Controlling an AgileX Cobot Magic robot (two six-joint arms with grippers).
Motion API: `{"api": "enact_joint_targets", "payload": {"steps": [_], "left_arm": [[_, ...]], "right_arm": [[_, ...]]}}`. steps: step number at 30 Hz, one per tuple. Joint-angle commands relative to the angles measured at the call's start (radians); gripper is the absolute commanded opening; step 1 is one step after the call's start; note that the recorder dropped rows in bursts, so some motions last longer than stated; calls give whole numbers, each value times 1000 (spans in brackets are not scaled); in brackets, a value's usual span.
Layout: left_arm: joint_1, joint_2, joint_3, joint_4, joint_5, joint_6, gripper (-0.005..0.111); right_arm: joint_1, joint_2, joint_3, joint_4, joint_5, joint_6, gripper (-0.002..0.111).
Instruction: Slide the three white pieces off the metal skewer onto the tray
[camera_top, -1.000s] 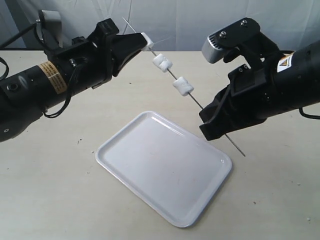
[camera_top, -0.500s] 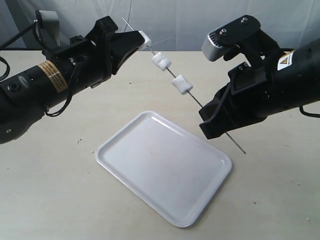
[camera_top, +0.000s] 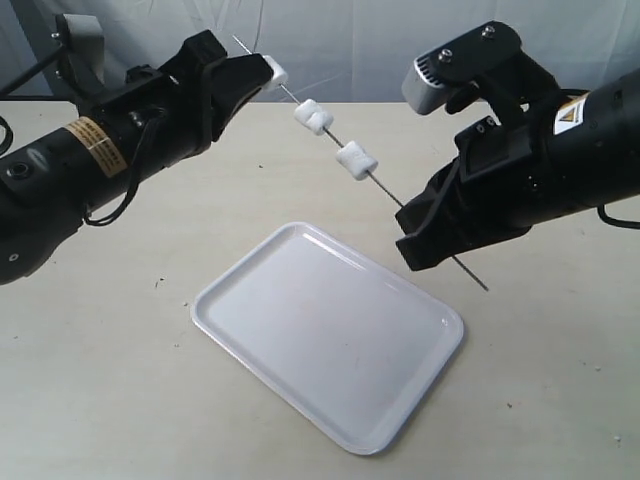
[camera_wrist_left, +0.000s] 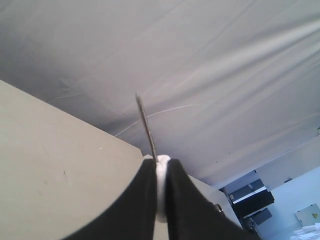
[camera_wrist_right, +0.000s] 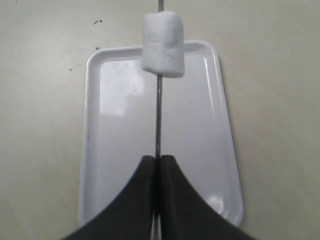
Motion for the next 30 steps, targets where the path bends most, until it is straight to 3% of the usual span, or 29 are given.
{"api": "enact_joint_targets", "payload": {"steps": [1, 13, 20, 23, 27, 30], "left_arm": [[89, 1, -7, -159, -27, 9, 0], [110, 1, -7, -212, -27, 9, 0], [110, 1, -28, -280, -21, 113, 0], [110, 1, -32, -129, 79, 106, 0], [110, 1, -32, 200, 472, 21, 0], [110, 5, -20, 522, 497, -211, 0]], "right_arm": [[-1, -6, 19, -59, 150, 1, -1], [-1, 6, 19, -35, 180, 1, -1], [-1, 6, 19, -35, 179, -1, -1], [-1, 6, 19, -115, 147, 30, -1], [-1, 6, 19, -463, 83, 366, -1], [-1, 6, 19, -584, 65, 477, -1]]}}
